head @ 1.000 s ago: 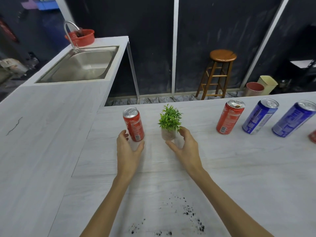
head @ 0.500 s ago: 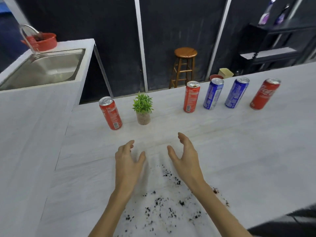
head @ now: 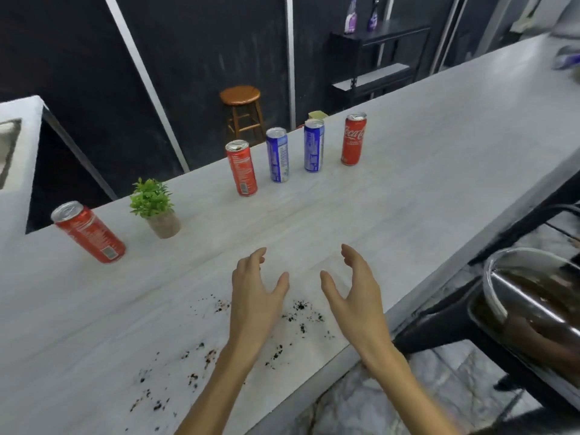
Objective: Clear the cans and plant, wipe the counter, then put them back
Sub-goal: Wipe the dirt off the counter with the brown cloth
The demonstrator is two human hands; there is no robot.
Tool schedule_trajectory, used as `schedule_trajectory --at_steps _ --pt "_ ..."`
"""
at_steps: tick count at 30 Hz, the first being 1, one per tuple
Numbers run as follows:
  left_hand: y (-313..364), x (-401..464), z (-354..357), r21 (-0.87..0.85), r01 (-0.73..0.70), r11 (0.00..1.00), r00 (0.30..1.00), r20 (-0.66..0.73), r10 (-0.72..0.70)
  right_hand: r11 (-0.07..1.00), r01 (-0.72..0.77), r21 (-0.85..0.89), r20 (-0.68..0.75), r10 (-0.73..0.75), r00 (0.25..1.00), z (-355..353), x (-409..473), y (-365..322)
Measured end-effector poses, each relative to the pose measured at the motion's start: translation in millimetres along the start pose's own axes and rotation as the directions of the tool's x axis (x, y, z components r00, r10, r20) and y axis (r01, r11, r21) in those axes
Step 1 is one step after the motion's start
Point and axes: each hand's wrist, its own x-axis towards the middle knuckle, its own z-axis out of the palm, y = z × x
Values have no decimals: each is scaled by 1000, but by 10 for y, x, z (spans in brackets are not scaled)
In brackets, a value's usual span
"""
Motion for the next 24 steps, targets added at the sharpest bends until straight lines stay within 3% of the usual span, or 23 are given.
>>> schedule_trajectory --at_steps 7,15,20,24 --pt "811 -22 1072 -68 -105 992 981 160 115 994 -106 10 -186 106 977 -1066 -3 550" --pt "1628 -399 2518 -160 -189 969 891 387 238 968 -252 -14 -415 224 882 -2295 -165 1331" --pt "1845 -745 3252 -208 -245 947 776 543 320 918 -391 -72 -567 285 773 -2811 -392 1833" --pt "1782 -973 3662 -138 -221 965 685 683 254 834 -544 -94 -599 389 700 -2953 -619 2206"
